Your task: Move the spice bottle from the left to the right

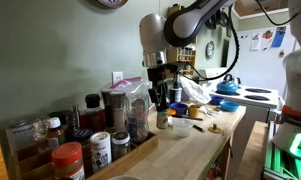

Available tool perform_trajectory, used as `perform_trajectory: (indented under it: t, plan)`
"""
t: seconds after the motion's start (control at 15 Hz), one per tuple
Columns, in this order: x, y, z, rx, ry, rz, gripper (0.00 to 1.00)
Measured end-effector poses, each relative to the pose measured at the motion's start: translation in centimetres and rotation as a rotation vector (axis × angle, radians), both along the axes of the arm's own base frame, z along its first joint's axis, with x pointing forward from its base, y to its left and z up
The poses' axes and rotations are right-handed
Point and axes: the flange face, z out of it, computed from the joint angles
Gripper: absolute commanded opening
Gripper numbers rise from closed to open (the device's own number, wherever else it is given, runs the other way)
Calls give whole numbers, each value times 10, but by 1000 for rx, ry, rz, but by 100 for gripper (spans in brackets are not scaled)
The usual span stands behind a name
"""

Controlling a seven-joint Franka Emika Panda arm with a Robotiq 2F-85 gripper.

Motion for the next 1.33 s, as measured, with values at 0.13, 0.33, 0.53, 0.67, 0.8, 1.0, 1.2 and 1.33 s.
perform_trajectory:
  t: [0.13, 0.33, 0.53, 0.67, 0.8, 1.0, 1.2, 1.33]
  plan:
    - [-1, -8, 17, -13, -22, -15, 56]
    - [-8, -24, 37, -45, -23, -37, 31]
    - [-7, -29, 38, -48, -26, -62, 31]
    - [-4, -45, 36, -60, -27, -121, 31]
    - [-8, -67, 36, -77, -26, -182, 31]
    - [-25, -99, 39, -73, -34, -276, 31]
    - [-46, -119, 48, -35, -73, -338, 56]
    - [-54, -123, 51, -29, -87, -343, 31]
